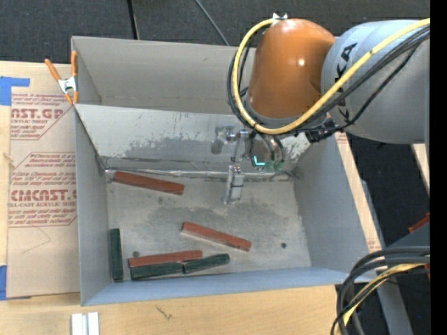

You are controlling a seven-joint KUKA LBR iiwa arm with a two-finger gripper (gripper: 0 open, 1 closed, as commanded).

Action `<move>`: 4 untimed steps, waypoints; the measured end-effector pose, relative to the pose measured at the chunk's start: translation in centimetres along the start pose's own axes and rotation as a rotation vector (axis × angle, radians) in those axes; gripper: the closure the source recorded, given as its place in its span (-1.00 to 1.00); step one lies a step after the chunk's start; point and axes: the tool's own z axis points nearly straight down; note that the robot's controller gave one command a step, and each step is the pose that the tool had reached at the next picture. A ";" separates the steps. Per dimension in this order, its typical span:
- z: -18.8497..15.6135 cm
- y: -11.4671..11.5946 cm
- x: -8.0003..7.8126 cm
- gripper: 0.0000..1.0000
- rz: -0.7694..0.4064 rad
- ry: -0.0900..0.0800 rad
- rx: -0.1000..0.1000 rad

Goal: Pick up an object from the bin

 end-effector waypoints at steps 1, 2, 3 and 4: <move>-0.4 0.0 -0.2 -1.00 0.001 -0.008 -0.001; 4.3 -1.6 1.1 -1.00 -0.061 -0.013 0.000; 8.3 -0.2 4.7 -1.00 -0.223 -0.006 0.002; 13.3 -2.6 6.3 1.00 -0.110 -0.005 0.000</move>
Offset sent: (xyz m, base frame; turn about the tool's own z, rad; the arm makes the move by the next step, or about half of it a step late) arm -0.0437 -0.0543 -0.1556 -0.1950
